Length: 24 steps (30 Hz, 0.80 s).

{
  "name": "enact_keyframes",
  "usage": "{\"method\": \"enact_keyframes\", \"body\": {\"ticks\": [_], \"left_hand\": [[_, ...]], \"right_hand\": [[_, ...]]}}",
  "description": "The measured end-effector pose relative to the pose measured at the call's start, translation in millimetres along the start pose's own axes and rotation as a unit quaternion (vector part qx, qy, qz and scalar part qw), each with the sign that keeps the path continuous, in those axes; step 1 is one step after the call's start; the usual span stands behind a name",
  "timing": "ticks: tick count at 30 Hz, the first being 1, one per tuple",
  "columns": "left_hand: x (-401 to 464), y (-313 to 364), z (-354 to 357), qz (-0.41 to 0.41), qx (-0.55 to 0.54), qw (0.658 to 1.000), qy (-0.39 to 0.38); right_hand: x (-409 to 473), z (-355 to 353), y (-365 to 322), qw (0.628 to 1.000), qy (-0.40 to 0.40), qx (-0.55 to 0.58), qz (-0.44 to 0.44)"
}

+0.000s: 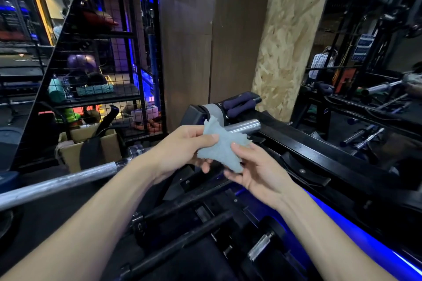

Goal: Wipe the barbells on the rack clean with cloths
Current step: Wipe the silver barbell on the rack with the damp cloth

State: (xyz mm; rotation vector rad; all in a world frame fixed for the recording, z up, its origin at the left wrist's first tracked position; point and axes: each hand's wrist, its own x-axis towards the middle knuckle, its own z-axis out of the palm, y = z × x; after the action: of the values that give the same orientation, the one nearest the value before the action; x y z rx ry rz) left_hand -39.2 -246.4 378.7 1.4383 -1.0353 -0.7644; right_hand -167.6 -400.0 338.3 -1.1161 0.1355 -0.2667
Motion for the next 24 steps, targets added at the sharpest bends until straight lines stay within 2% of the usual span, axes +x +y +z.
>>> {"method": "enact_keyframes", "body": {"ticks": [4,7,9,13,16,18,21,24], "left_hand": [[-1.1,-0.9,2.0,0.023,-0.054,0.998,0.003],[-2.4,2.6,4.6,0.051,-0.121,0.991,-0.005],[-2.6,4.0,4.5,0.056,-0.119,0.991,-0.003],[3.6,3.1,3.6,0.059,-0.050,0.997,0.001],[7.1,-5.5,4.2,0.108,0.102,0.988,0.036],[7.8,-13.5,5.6,0.145,0.185,0.971,0.042],[10.2,-23.4,4.6,0.166,0.191,0.966,0.057],[10.6,-31.3,2.8,0.178,0.237,0.954,0.053]], "right_hand": [[-6.4,2.0,-9.1,0.997,0.026,0.014,-0.078],[-9.0,-0.3,-13.3,0.994,0.012,0.012,-0.106],[-9.9,-3.2,-15.4,0.993,0.015,0.004,-0.113],[-8.7,-8.7,-15.2,0.993,0.018,-0.004,-0.113],[-4.5,-10.1,-11.3,0.993,0.044,-0.029,-0.108],[0.9,-7.2,-8.3,0.993,0.066,0.008,-0.097],[7.4,1.4,0.6,0.992,0.076,0.095,-0.029],[15.9,0.9,13.7,0.993,0.068,0.092,0.000]]}}
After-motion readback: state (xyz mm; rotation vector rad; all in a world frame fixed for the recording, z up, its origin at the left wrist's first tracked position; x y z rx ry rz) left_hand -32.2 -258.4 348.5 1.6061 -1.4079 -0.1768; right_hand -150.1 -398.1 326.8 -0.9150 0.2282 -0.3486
